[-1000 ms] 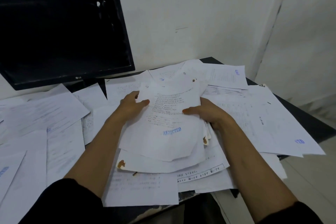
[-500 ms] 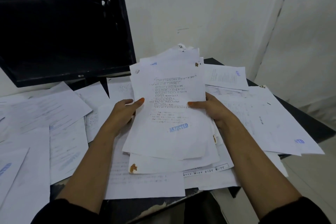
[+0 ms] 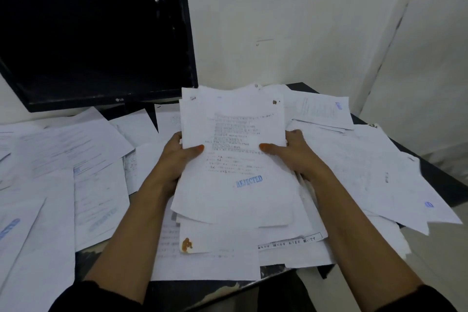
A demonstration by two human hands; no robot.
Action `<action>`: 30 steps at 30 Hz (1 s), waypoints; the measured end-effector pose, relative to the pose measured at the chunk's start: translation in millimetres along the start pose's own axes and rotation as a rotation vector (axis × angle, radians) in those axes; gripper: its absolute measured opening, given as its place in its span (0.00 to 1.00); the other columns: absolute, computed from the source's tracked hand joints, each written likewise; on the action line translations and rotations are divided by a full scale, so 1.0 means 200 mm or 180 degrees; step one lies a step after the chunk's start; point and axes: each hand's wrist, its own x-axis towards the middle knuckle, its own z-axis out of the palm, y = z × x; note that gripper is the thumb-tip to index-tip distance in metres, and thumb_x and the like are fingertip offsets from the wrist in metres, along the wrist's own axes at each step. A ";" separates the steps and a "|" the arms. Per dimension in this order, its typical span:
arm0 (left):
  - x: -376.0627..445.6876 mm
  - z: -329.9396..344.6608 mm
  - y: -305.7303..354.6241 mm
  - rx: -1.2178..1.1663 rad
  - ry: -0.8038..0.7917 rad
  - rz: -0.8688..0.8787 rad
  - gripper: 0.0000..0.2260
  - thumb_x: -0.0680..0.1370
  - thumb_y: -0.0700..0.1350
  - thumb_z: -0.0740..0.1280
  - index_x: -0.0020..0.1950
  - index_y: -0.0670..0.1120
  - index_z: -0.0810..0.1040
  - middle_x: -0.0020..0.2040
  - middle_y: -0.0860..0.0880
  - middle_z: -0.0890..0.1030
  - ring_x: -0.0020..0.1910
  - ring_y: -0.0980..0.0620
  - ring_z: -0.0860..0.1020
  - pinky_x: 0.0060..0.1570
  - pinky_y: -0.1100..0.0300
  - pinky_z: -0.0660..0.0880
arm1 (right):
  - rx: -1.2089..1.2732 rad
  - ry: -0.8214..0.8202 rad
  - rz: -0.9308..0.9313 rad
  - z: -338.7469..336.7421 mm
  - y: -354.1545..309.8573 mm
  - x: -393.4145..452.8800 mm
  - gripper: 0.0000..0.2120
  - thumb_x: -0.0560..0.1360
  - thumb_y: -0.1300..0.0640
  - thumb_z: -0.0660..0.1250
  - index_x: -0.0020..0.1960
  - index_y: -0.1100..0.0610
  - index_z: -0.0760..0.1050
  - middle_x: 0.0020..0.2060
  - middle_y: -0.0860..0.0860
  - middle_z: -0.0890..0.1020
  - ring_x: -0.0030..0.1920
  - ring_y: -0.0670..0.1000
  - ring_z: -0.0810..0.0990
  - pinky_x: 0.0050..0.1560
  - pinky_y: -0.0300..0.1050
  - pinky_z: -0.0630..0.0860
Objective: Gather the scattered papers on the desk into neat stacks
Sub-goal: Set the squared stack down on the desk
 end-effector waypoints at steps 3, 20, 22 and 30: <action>-0.01 -0.02 0.03 -0.0282 -0.0035 0.0211 0.17 0.77 0.35 0.68 0.65 0.44 0.74 0.55 0.48 0.83 0.46 0.52 0.84 0.38 0.60 0.80 | -0.1485 0.0661 -0.0284 -0.01 -0.11 -0.04 0.30 0.71 0.36 0.68 0.68 0.49 0.69 0.63 0.52 0.64 0.66 0.55 0.61 0.67 0.51 0.59; -0.09 -0.01 0.65 0.0650 0.0380 0.2014 0.22 0.80 0.41 0.67 0.69 0.55 0.63 0.58 0.62 0.75 0.54 0.66 0.77 0.45 0.71 0.77 | 0.1879 0.0750 -0.1459 0.07 -0.58 -0.11 0.19 0.79 0.57 0.65 0.69 0.52 0.68 0.58 0.46 0.79 0.56 0.46 0.80 0.52 0.39 0.80; -0.10 -0.04 0.67 0.0661 0.0410 0.1955 0.25 0.78 0.43 0.69 0.72 0.52 0.63 0.62 0.57 0.75 0.58 0.61 0.77 0.49 0.66 0.78 | 0.1903 0.0672 -0.1514 0.08 -0.60 -0.12 0.19 0.79 0.56 0.66 0.68 0.52 0.68 0.57 0.45 0.80 0.56 0.44 0.80 0.52 0.39 0.80; -0.16 -0.08 0.64 0.0508 0.0750 0.1590 0.23 0.76 0.47 0.72 0.68 0.48 0.68 0.58 0.52 0.78 0.52 0.56 0.80 0.47 0.57 0.80 | 0.1865 0.0640 -0.1472 0.11 -0.60 -0.12 0.19 0.75 0.54 0.71 0.63 0.50 0.69 0.55 0.45 0.79 0.55 0.45 0.80 0.53 0.43 0.80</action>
